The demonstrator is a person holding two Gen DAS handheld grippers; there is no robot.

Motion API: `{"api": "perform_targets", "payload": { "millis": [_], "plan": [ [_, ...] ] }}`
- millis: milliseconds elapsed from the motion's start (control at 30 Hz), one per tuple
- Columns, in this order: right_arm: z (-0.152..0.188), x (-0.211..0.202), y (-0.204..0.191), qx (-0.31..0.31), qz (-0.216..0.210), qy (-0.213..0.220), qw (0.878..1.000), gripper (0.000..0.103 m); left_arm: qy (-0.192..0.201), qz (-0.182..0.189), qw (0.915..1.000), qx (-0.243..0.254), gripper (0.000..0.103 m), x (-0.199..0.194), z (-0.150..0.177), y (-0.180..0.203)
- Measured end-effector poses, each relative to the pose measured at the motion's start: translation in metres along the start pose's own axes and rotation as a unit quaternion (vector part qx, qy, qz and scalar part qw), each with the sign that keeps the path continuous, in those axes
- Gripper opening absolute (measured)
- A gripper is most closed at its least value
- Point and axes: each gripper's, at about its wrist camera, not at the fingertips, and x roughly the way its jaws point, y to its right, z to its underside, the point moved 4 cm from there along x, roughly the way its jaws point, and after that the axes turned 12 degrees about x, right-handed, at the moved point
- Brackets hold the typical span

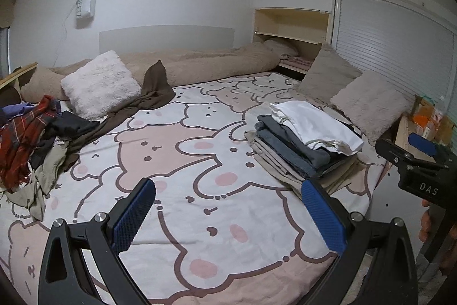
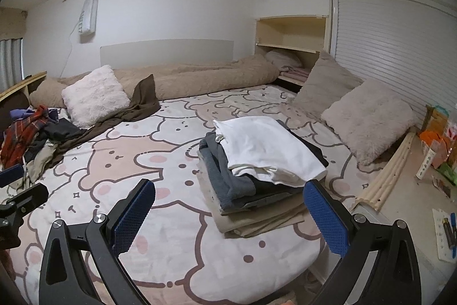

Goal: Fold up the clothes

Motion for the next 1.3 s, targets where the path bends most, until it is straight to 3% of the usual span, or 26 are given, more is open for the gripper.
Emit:
{"api": "perform_targets", "payload": {
  "millis": [333, 900, 1300],
  "plan": [
    [0.015, -0.024, 0.019, -0.011, 0.003, -0.001, 1.000, 0.103, -0.007, -0.002, 0.9998, -0.017, 0.103, -0.004, 0.011, -0.011],
    [0.032, -0.133, 0.121, -0.021, -0.002, -0.009, 1.000, 0.103, -0.016, -0.006, 0.9993, -0.033, 0.103, -0.005, 0.016, -0.018],
    [0.034, -0.180, 0.163, -0.034, 0.001, -0.011, 0.999, 0.103, -0.019, -0.008, 0.9992, -0.034, 0.103, -0.006, 0.014, -0.013]
  ]
}}
